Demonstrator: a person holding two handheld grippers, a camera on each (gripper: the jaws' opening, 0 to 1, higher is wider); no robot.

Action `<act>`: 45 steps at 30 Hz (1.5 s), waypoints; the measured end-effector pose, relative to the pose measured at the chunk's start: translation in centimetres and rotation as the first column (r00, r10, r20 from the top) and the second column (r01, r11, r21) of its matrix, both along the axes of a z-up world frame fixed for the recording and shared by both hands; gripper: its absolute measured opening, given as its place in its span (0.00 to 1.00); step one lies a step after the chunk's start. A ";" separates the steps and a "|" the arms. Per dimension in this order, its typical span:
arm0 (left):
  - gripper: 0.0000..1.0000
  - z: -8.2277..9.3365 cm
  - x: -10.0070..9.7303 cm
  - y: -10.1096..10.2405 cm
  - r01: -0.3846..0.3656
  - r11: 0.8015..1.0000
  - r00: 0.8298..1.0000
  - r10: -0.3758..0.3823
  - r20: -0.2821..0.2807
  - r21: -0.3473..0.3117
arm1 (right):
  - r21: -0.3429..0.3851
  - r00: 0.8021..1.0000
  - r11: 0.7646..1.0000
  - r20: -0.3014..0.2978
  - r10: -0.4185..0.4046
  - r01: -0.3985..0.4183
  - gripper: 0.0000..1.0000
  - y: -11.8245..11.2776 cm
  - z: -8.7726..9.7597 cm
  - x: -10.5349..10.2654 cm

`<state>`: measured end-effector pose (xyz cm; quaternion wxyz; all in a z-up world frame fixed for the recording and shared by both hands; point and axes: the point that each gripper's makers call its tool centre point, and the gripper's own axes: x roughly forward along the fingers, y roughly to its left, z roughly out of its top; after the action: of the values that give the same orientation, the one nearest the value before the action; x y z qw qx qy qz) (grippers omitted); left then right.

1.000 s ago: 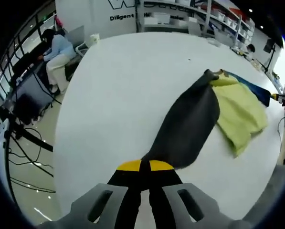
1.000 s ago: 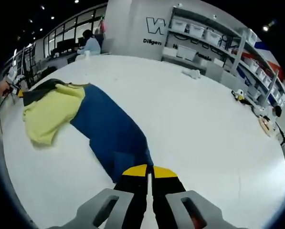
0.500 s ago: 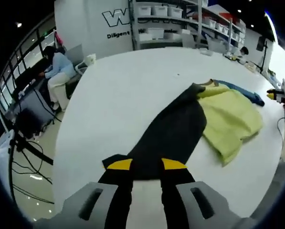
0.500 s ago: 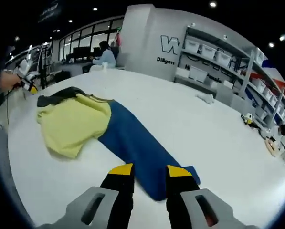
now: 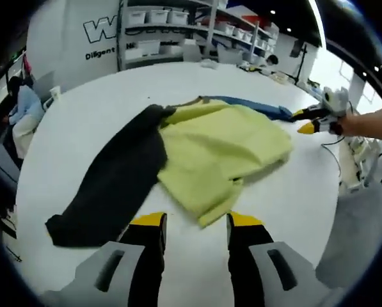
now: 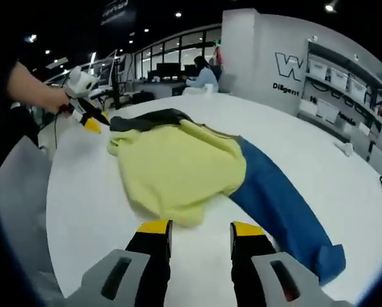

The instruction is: Fold the garment on the visible template until the final outline fits inside the template.

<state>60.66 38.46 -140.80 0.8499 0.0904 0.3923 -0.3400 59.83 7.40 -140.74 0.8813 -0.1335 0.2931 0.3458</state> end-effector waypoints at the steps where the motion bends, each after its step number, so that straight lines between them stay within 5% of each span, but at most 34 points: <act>1: 0.41 -0.4 -0.3 -0.6 0.034 0.999 0.999 -0.034 0.007 0.018 | -0.009 1.000 1.000 -0.013 0.014 -0.014 0.33 0.4 -0.5 -0.1; 11: 0.30 -2.2 -0.1 -2.2 0.094 0.991 0.995 -0.096 0.012 0.099 | -0.024 0.997 0.998 -0.044 0.064 -0.065 0.32 2.7 -2.3 -0.5; 17: 0.16 -3.9 -0.2 -1.8 0.114 0.980 0.993 -0.109 -0.040 0.163 | -0.052 0.995 0.994 -0.050 0.092 -0.094 0.28 3.5 -3.0 -0.1; 22: 0.04 -3.7 0.2 -1.8 0.114 0.981 0.993 -0.111 -0.027 0.157 | -0.122 0.992 0.985 -0.051 0.115 -0.121 0.13 3.6 -4.0 0.2; 26: 0.04 -3.5 -0.2 -1.9 0.084 0.989 0.995 -0.077 -0.058 0.123 | -0.119 0.994 0.988 -0.055 0.091 -0.097 0.00 3.4 -3.7 0.7; 45: 0.04 5.4 -2.9 -1.4 0.149 0.989 0.989 -0.149 0.020 -0.007 | -0.001 0.991 0.991 -0.030 0.130 -0.131 0.00 2.4 4.2 -1.6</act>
<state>57.73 37.09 -135.38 0.8262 0.1190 0.3749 -0.4033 58.20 9.79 -136.56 0.8521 -0.1483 0.2975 0.4043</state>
